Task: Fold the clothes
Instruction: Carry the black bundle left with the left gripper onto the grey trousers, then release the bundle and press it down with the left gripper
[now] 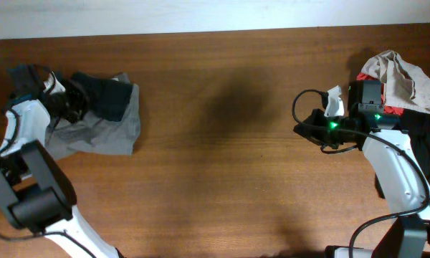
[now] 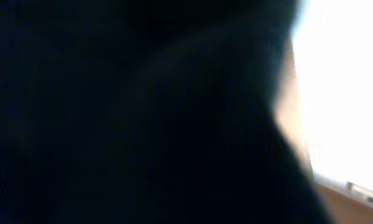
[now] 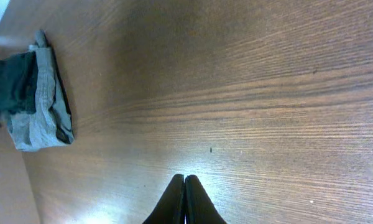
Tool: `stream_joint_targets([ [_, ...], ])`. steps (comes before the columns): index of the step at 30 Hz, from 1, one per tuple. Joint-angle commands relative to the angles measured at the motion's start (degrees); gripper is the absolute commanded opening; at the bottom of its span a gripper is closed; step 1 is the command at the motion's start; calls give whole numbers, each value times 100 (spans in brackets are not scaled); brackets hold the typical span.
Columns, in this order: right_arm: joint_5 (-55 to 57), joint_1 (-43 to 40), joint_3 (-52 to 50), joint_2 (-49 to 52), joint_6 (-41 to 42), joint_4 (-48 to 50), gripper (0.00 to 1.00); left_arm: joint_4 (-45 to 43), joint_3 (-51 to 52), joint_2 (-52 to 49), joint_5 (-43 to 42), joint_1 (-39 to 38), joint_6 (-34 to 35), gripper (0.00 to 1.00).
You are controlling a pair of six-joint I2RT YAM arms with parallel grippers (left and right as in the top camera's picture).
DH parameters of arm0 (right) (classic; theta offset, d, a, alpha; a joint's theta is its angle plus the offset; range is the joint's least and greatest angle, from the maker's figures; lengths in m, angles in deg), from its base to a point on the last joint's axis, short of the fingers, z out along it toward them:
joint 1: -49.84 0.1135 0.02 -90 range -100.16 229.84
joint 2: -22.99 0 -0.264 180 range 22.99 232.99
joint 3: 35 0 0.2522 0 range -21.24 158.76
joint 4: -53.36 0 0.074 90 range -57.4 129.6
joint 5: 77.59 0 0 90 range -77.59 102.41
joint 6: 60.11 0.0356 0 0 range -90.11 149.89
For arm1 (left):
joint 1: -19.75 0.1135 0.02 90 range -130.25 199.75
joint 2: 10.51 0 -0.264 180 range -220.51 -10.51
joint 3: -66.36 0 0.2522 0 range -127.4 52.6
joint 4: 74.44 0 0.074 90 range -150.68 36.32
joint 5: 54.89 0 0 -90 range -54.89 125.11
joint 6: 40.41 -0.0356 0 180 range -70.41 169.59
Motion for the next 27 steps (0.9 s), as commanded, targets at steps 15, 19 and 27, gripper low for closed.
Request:
stream_joint_targets([
  [15, 76, 15, 50, -57, -356, -68, 4, -31, 39, 181, -1611, 931, 387, 56],
  [19, 74, 15, 50, -57, -466, -136, 5, -459, 11, 1097, -1974, 1285, 323, 79],
  [27, 96, 15, 140, -168, -1106, -280, 15, -210, 11, 2830, -1834, 1248, -1825, 99],
])
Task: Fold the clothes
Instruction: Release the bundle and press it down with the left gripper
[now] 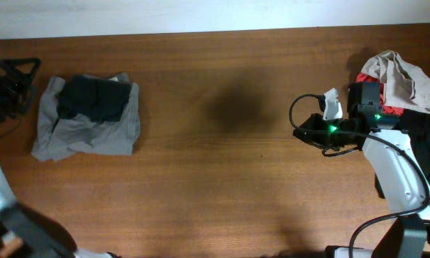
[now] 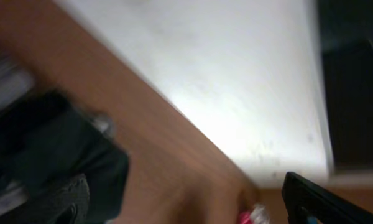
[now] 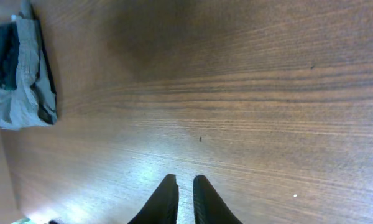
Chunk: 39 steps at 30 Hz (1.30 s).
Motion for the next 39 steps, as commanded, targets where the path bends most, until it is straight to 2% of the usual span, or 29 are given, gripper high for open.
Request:
stream_joint_targets([
  [1, 48, 15, 205, -219, -369, -15, 16, 343, -59, 756, 264, -205, -1497, 99],
  [6, 55, 15, 817, -640, -374, -179, 16, 894, -59, 1670, 1537, -640, -2566, 98],
  [8, 173, 15, 1137, -894, -382, -254, 16, 1161, -59, 2052, 2057, -920, -3034, 94],
  [9, 232, 15, 1268, -994, -424, -291, 16, 1276, -59, 2203, 2267, -1045, -3217, 89],
  [11, 426, 17, 1617, -1279, -614, -391, 16, 1604, -59, 2579, 2894, -1410, -3620, 71],
  [12, 527, 17, 1762, -1397, -684, -428, 16, 1790, -59, 2758, 3279, -1617, -3762, 65],
  [14, 883, 17, 2133, -1746, -960, -518, 16, 2284, -59, 3180, 4304, -2184, -4028, 57],
  [15, 1027, 17, 2258, -1891, -992, -553, 16, 2476, -59, 3327, 4750, -2417, -4033, 57],
  [17, 1174, 17, 2404, -2170, -1016, -581, 16, 2820, -59, 3589, 5407, -2892, -4022, 58],
  [18, 1209, 17, 2426, -2306, -1023, -577, 17, 2931, -59, 3683, 5504, -3095, -4017, 64],
  [20, 1204, 15, 2428, -2551, -1088, -581, 17, 3115, -59, 3805, 5499, -3403, -3891, 68],
  [21, 1204, 15, 2428, -2653, -1119, -601, 20, 3239, -59, 3842, 5504, -3539, -3770, 72],
  [22, 1204, 15, 2428, -2723, -1119, -616, 31, 3368, -59, 3866, 5504, -3633, -3689, 80],
  [23, 1204, 15, 2428, -2800, -1119, -640, 46, 3493, -57, 3875, 5504, -3696, -3650, 99],
  [24, 1204, 15, 2428, -2861, -1119, -658, 67, 3589, -57, 3873, 5501, -3729, -3637, 99],
  [26, 1204, 15, 2428, -2955, -1117, -671, 99, 3755, -57, 3858, 5504, -3738, -3637, 99],
  [31, 1200, 15, 2424, -2983, -1115, -778, 99, 3899, -57, 3827, 5447, -3740, -3630, 99],
  [34, 1200, 15, 2422, -2973, -1115, -887, 99, 3775, -57, 3801, 4968, -3740, -3633, 99],
  [39, 1198, 15, 2422, -2962, -1113, -1056, 99, 3858, -57, 3792, 4986, -3740, -3633, 99],
])
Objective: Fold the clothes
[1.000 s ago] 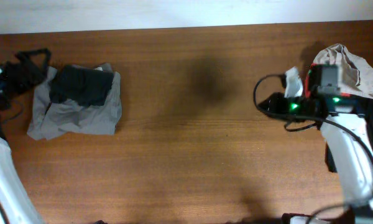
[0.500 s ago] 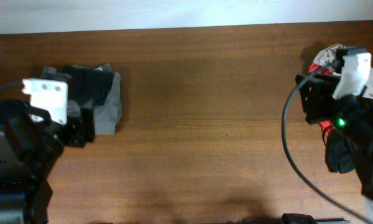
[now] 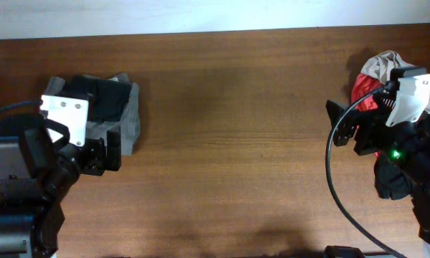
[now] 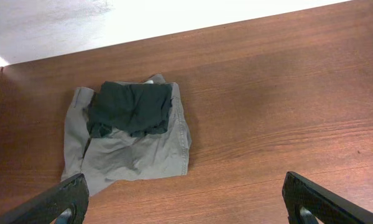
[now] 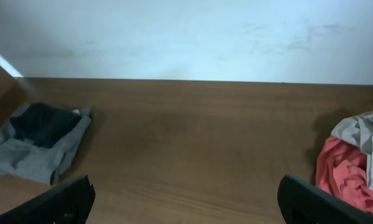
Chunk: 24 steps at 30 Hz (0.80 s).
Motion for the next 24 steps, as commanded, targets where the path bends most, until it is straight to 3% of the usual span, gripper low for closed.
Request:
stream_joint_targets([
  [1, 17, 15, 42, -7, -37, -59, 99, 22, -26, -7, -149, -28, 55, 99],
  [7, -999, 15, 42, -7, 804, -726, 99, 22, -26, -9, -149, -28, 52, 99],
  [10, -953, 13, 42, -4, 796, -1078, 99, 22, -26, -7, -146, -28, 55, 99],
  [15, -837, 7, 44, -404, -452, -1023, 99, 22, -26, -9, -146, -28, 55, 99],
  [21, -780, 7, 33, -1652, -1755, -1091, 99, 22, -26, -9, -146, -26, 52, 99],
  [24, -315, 7, -144, -2155, -1856, -1115, 99, 22, -26, -7, -146, -28, 55, 99],
])
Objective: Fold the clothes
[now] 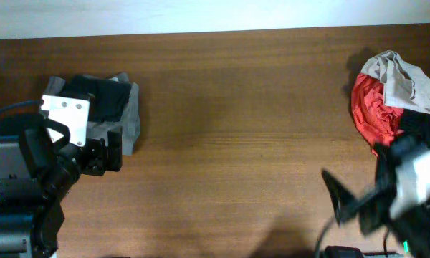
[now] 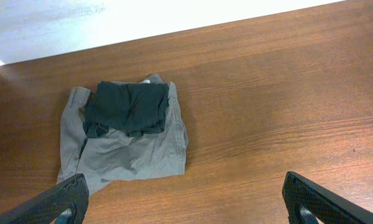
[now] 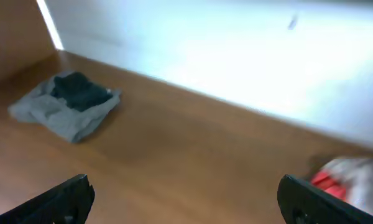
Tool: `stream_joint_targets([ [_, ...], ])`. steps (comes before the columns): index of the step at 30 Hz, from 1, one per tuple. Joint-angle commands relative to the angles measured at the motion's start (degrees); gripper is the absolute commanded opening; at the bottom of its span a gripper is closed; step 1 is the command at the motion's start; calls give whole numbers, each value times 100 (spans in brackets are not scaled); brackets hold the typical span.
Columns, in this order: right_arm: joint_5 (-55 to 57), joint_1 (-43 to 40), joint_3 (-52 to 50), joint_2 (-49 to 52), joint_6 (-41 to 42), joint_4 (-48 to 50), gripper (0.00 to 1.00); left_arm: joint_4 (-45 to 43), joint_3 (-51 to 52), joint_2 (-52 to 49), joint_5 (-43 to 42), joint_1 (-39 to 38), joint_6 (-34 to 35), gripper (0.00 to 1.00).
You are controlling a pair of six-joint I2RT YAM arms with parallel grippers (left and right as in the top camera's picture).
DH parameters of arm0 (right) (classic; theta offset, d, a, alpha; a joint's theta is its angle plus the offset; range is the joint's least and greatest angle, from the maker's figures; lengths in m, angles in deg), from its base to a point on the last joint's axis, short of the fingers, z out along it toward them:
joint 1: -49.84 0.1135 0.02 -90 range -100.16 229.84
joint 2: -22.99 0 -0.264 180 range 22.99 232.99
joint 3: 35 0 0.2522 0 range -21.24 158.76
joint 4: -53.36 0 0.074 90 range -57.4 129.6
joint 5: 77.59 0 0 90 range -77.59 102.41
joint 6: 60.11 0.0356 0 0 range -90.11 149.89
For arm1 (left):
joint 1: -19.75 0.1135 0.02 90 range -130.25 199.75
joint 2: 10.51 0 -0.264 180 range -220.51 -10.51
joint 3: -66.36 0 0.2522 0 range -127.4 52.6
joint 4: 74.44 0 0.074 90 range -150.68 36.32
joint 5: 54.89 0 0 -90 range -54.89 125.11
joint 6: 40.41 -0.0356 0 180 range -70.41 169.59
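A folded grey garment [image 1: 129, 125] lies at the table's far left with a folded dark garment [image 1: 104, 99] on top; the left wrist view shows the grey one [image 2: 130, 149] and the dark one [image 2: 127, 107] too. A loose pile of beige, red and black clothes [image 1: 387, 86] sits at the far right. My left gripper [image 2: 185, 202] is raised near the front left, open wide and holding nothing. My right gripper [image 3: 188, 199] is also open wide and holds nothing, high near the front right; its arm [image 1: 401, 190] is blurred in the overhead view.
The brown wooden table [image 1: 236, 107] runs from the stack to the pile. A white wall [image 2: 81, 18] borders its far edge. The right wrist view shows the stack [image 3: 68, 102] far left and the pile [image 3: 351, 177] at right.
My right arm has moved from beside the clothes pile to the table's front right, so the whole pile now shows. My left arm has hardly moved. Both grippers stay open.
First my left gripper was at the stack, its camera blacked out by dark cloth, and my right gripper was shut low over the table. Then the left stood clear left of the stack. Later both arms were raised and open wide, and now the right is back farther.
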Motion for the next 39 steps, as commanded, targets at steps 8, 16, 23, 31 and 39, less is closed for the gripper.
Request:
stream_joint_targets([
  [8, 1191, 7, -2785, -2026, -560, 973, 99, 4, -26, -4, -81, -28, 55, 99],
  [16, 1167, 7, -6146, -3434, 507, 2911, 99, 4, -26, -2, -79, -28, 52, 99],
  [23, 1167, 7, -7250, -3812, 863, 3547, 99, 4, -26, -4, -79, -28, 52, 99],
  [31, 1167, 15, -7619, -3792, 863, 3593, 99, 2, -26, -2, -81, -28, 55, 100],
  [39, 1172, 15, -7619, -3792, 859, 3593, 99, 2, -26, -4, -79, -28, 52, 99],
])
